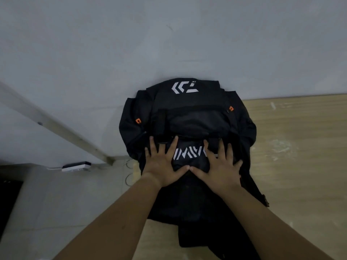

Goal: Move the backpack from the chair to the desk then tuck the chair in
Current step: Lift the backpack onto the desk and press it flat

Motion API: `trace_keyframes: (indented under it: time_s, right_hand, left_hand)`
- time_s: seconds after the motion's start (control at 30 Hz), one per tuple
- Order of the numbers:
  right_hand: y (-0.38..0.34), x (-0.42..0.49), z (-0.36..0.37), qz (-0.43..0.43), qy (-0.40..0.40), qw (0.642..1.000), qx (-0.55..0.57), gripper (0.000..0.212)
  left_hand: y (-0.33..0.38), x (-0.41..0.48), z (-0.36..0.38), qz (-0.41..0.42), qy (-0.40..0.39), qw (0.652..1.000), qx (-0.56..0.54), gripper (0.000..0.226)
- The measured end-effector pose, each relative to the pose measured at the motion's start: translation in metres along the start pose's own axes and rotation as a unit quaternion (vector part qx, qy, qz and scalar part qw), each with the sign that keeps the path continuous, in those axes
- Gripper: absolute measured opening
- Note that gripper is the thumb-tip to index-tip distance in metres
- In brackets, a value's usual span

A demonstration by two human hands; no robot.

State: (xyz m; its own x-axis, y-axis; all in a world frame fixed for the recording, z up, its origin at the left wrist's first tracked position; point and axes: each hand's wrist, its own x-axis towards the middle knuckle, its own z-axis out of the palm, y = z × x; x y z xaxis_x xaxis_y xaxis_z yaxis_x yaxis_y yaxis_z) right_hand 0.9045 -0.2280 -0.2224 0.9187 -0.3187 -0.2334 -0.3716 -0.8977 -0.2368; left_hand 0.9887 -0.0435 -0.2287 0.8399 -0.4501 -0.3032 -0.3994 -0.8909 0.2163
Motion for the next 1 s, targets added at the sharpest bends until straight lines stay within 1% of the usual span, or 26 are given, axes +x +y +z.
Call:
trace_keyframes:
  time_s: [0.1,0.2,0.27,0.33,0.4,0.47,0.5,0.57,0.67,0.73,0.83,0.93,1.0]
  right_hand:
    - [0.000,0.001,0.001,-0.003,0.006,1.000,-0.004,0.096]
    - [0.001,-0.004,-0.003,-0.012,0.000,1.000,0.008,0.100]
    - [0.003,-0.012,-0.007,-0.029,-0.012,0.999,0.021,0.103]
    - [0.006,-0.030,-0.011,-0.047,-0.020,0.998,0.032,0.101]
    - [0.008,-0.057,-0.013,-0.056,-0.016,0.997,0.043,0.097]
    - [0.009,-0.092,-0.013,-0.071,0.000,0.996,0.052,0.092]
    - [0.011,-0.112,-0.012,-0.086,0.013,0.995,0.050,0.090]
    - [0.017,-0.149,-0.006,-0.124,0.030,0.991,0.042,0.093]
    - [0.031,-0.187,0.006,-0.173,0.020,0.984,0.022,0.101]
    - [0.039,-0.191,0.013,-0.193,0.011,0.981,0.002,0.098]
    - [0.041,-0.177,0.018,-0.192,0.006,0.981,-0.006,0.093]
    - [0.040,-0.170,0.020,-0.196,-0.001,0.980,-0.019,0.097]
    - [0.043,-0.174,0.020,-0.197,0.008,0.980,-0.029,0.096]
  left_hand:
    - [0.001,-0.003,-0.002,-0.005,0.002,1.000,0.003,0.105]
    - [0.003,-0.011,-0.007,-0.005,-0.002,1.000,0.014,0.106]
    - [0.006,-0.022,-0.011,-0.009,-0.006,1.000,0.026,0.105]
    - [0.011,-0.040,-0.011,-0.010,0.005,0.999,0.034,0.103]
    - [0.019,-0.069,-0.005,0.019,0.042,0.999,0.012,0.097]
    - [0.026,-0.104,0.009,0.075,0.086,0.993,-0.018,0.089]
    - [0.028,-0.121,0.018,0.094,0.091,0.991,-0.024,0.084]
    - [0.029,-0.146,0.034,0.094,0.073,0.993,-0.025,0.080]
    - [0.028,-0.156,0.044,0.078,0.045,0.996,-0.020,0.078]
    - [0.033,-0.157,0.045,0.089,0.036,0.995,0.007,0.076]
    - [0.041,-0.160,0.050,0.123,0.019,0.992,0.034,0.074]
    - [0.038,-0.164,0.051,0.148,0.022,0.988,0.031,0.083]
    - [0.036,-0.166,0.049,0.162,0.029,0.986,0.030,0.086]
